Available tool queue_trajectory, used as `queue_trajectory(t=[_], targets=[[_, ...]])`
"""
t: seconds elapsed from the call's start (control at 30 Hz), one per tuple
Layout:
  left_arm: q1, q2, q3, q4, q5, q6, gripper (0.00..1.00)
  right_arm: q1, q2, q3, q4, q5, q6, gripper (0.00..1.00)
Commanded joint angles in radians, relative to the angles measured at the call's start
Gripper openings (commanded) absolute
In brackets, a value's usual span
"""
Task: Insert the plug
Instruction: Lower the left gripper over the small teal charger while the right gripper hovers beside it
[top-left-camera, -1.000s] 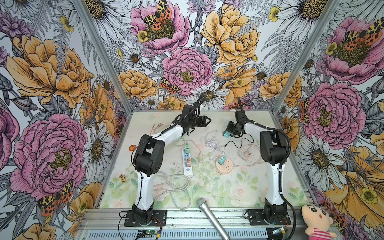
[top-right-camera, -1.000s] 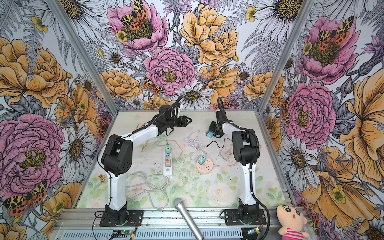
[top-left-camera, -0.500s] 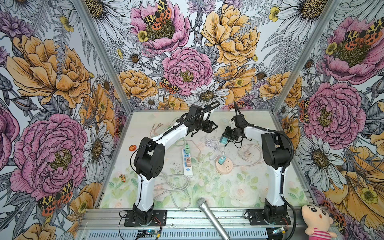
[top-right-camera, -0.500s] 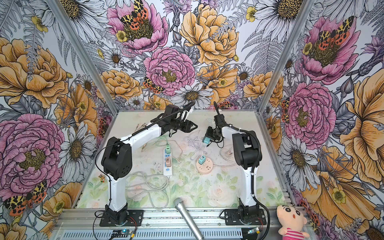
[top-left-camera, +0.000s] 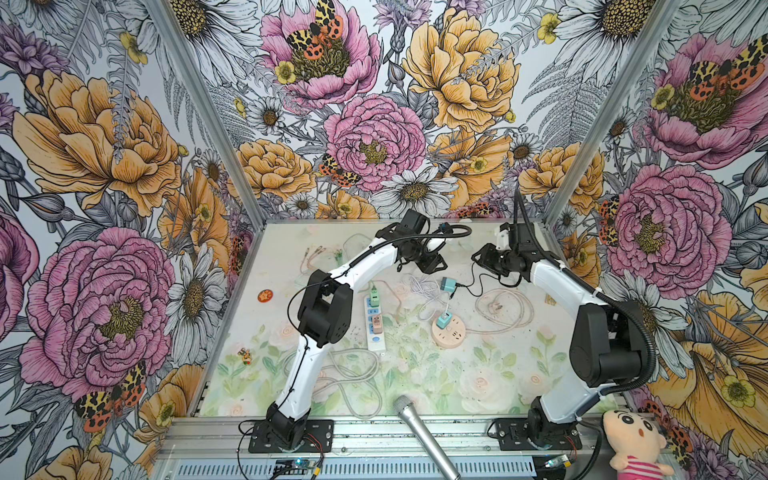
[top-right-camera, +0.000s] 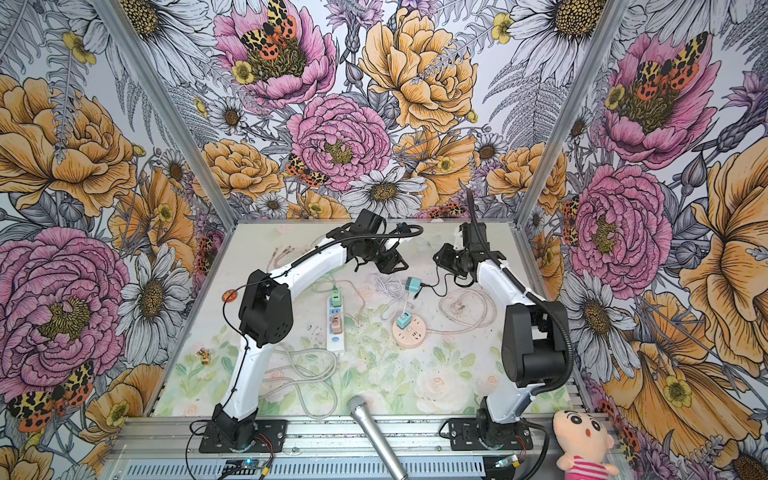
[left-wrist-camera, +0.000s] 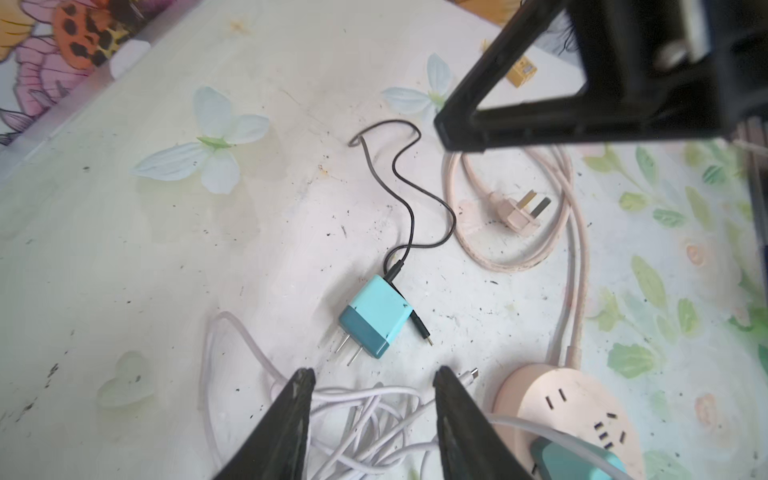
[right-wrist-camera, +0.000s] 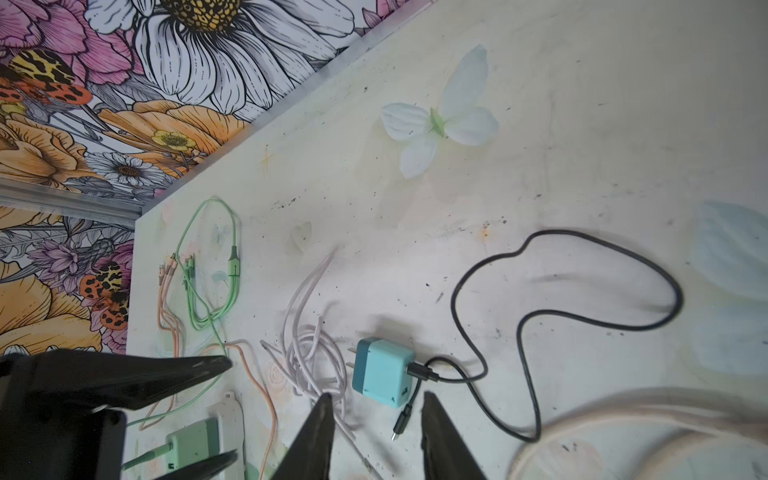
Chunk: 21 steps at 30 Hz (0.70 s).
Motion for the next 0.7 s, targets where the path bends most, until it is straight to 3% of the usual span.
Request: queue_trajectory(t=[0.0,0.37,0.67], targets=[[-0.007,0.053,0.068,-0.133,-0.08,0.14,0.5,-0.019,-0.063,-0.076,-0.024,-0.002,0.024,0.36],[-0.061,0.124,0.1,-0.134,-0.193,0.284,0.49,-0.028,-0.177,-0.217,-0.024,-0.003,0.049,0.37],[-0.097,0.21,0.168,-0.133,-0.241,0.321,0.48,-0.028,-0.222,-0.286,-0.024,-0.02,0.066,0.39]])
